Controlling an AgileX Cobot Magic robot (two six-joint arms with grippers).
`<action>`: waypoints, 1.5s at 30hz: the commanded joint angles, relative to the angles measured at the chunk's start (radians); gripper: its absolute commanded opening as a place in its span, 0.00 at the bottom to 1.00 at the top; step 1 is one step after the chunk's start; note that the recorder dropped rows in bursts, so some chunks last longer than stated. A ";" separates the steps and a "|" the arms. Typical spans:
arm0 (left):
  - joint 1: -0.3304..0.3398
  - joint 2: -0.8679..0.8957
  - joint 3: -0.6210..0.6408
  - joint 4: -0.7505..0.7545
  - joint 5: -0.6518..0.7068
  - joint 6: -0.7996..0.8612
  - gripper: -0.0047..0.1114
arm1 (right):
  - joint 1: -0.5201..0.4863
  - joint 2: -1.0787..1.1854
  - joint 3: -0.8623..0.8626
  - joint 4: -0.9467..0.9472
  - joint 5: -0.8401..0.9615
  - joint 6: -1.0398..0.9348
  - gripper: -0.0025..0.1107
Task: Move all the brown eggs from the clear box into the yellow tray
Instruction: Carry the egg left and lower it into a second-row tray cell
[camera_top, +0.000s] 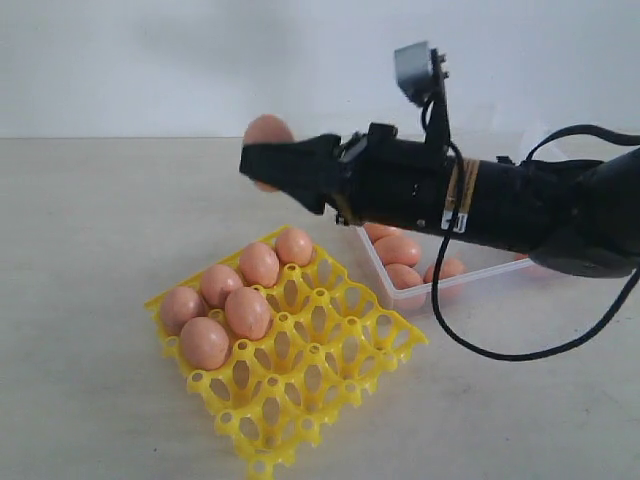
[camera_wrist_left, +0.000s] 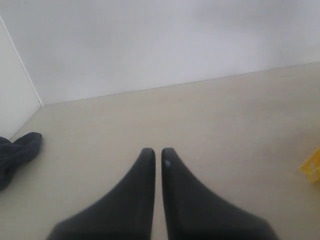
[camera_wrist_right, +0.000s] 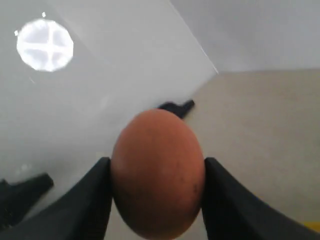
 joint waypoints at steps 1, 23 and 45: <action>-0.005 -0.003 0.003 -0.002 -0.003 -0.003 0.08 | 0.001 0.049 -0.028 -0.101 0.220 -0.097 0.02; -0.005 -0.003 0.003 -0.002 -0.003 -0.003 0.08 | 0.014 0.183 -0.028 -0.100 0.332 -0.093 0.02; -0.005 -0.003 0.003 -0.002 -0.003 -0.003 0.08 | 0.070 0.221 -0.106 -0.103 0.469 -0.087 0.02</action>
